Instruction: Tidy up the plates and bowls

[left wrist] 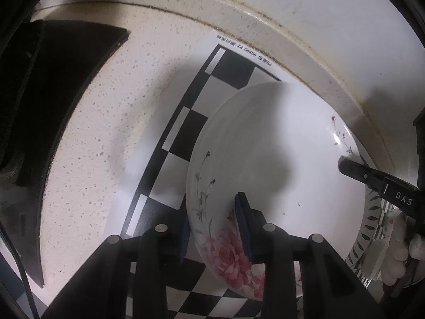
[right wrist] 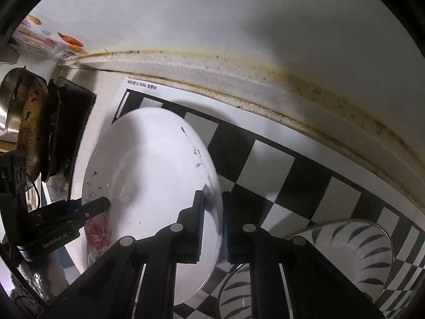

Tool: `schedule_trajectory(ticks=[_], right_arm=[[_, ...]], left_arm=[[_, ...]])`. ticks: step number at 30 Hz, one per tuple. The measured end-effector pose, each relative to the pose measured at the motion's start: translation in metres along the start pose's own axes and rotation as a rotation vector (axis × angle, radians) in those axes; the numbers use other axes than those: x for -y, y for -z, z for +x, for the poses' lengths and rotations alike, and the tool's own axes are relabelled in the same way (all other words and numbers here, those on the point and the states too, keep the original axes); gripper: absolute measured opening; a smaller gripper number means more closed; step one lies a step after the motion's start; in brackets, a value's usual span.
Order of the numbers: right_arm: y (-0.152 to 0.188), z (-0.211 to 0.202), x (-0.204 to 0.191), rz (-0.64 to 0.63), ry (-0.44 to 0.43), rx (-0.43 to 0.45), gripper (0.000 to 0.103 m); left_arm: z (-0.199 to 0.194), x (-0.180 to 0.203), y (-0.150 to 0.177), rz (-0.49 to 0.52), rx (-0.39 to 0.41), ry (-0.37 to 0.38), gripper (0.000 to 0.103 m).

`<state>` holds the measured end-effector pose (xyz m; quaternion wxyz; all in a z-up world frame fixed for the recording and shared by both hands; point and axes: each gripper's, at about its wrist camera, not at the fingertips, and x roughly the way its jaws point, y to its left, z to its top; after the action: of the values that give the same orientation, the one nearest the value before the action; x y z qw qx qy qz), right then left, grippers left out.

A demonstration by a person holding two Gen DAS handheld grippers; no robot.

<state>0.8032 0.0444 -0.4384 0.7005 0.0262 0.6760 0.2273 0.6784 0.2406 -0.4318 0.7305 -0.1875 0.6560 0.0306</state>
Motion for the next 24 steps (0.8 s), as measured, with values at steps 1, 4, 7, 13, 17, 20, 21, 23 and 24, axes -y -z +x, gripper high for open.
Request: schedule_trajectory(ticks=[1,4,7,13,17,20,21,23,24], right_arm=[[0.002,-0.003,0.000,-0.002,0.001,0.004,0.014],[0.007,-0.014,-0.002,-0.007,-0.001,0.021,0.014],[0.015,-0.028,-0.005,-0.009,-0.008,0.043,0.014],[0.037,-0.058,-0.015,-0.014,-0.019,0.093,0.014],[0.063,-0.082,-0.018,-0.004,-0.035,0.130,0.013],[0.087,-0.103,-0.014,0.011,-0.046,0.154,0.013],[0.098,-0.111,-0.012,0.019,-0.049,0.164,0.013],[0.115,-0.120,-0.010,0.030,-0.054,0.172,0.013],[0.124,-0.126,-0.008,0.040,-0.056,0.180,0.013]], left_arm=[[-0.004,0.002,0.001,0.001,0.005,0.000,0.029],[-0.017,0.006,0.005,0.011,0.020,0.001,0.029],[-0.029,0.007,0.013,0.025,0.035,0.003,0.029],[-0.065,0.014,0.035,0.059,0.071,0.010,0.029],[-0.092,0.022,0.053,0.090,0.093,0.020,0.029],[-0.111,0.037,0.071,0.125,0.106,0.022,0.029],[-0.115,0.042,0.077,0.138,0.110,0.022,0.029],[-0.121,0.049,0.088,0.164,0.111,0.025,0.029],[-0.122,0.054,0.094,0.177,0.108,0.030,0.029]])
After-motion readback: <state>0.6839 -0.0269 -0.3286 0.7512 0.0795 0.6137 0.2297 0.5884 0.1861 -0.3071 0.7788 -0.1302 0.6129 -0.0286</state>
